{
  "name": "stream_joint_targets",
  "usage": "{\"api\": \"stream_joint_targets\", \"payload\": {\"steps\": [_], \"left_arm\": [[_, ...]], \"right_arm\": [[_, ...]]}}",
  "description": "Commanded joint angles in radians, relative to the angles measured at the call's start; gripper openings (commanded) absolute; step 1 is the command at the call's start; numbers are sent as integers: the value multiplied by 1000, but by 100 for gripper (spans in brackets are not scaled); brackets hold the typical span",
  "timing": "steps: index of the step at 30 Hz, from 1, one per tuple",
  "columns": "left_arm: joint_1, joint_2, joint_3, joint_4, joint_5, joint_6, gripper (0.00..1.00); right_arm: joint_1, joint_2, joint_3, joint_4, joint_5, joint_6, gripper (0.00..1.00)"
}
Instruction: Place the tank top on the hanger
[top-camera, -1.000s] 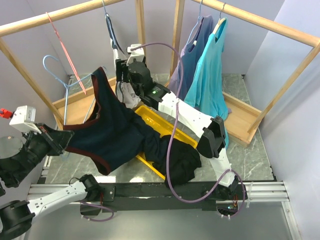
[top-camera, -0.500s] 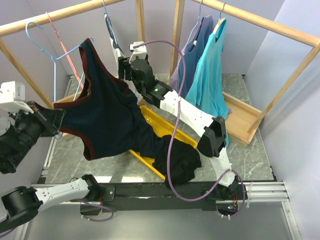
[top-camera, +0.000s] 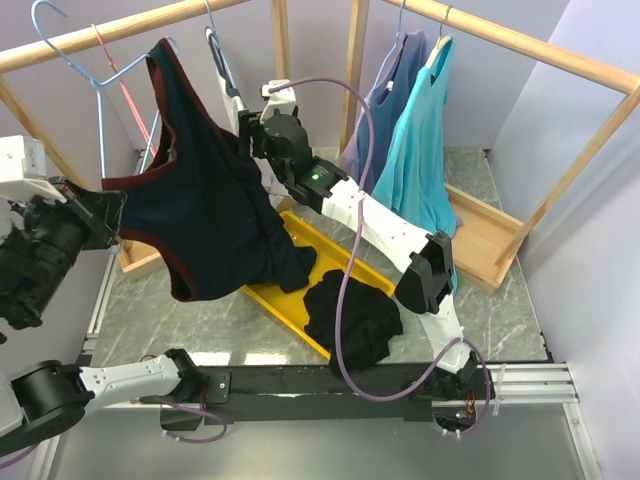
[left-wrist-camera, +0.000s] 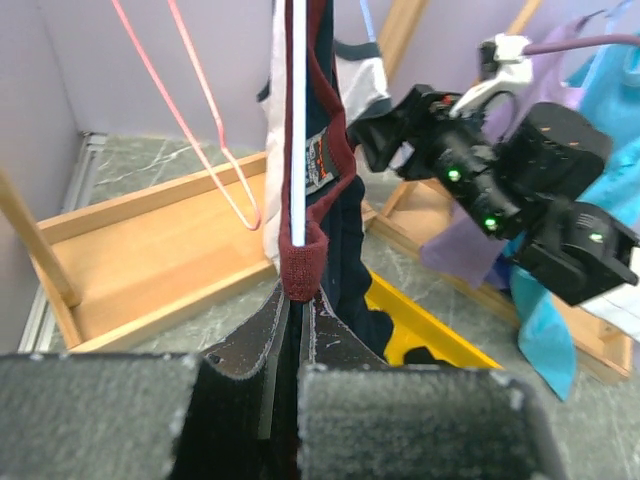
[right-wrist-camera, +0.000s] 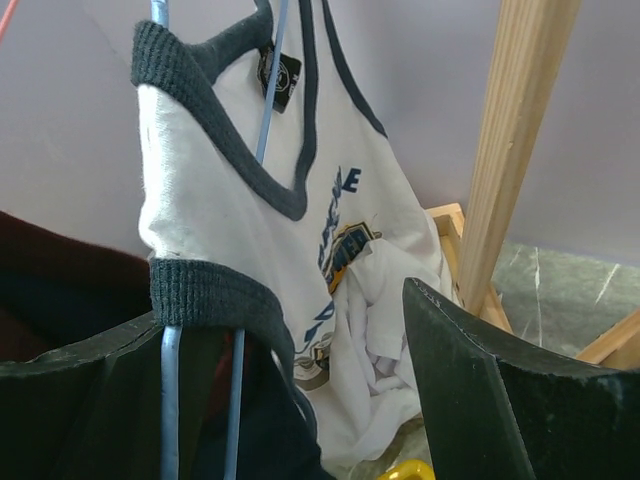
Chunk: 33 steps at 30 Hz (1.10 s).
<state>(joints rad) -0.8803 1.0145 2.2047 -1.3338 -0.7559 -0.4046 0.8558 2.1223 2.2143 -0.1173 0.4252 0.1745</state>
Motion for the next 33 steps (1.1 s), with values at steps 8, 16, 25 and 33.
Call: {"api": "stream_joint_targets", "payload": {"steps": [8, 16, 25, 33], "left_arm": [[-2, -39, -281, 136, -54, -106, 1], [-2, -4, -369, 217, -94, -175, 1], [-2, 110, -340, 268, -233, -211, 1], [33, 274, -254, 297, -249, -135, 1]], "right_arm": [[-24, -62, 18, 13, -16, 13, 77], [-31, -79, -7, 13, -28, 16, 78], [-41, -71, 8, -7, -40, 28, 78], [-52, -65, 24, -24, -65, 40, 78]]}}
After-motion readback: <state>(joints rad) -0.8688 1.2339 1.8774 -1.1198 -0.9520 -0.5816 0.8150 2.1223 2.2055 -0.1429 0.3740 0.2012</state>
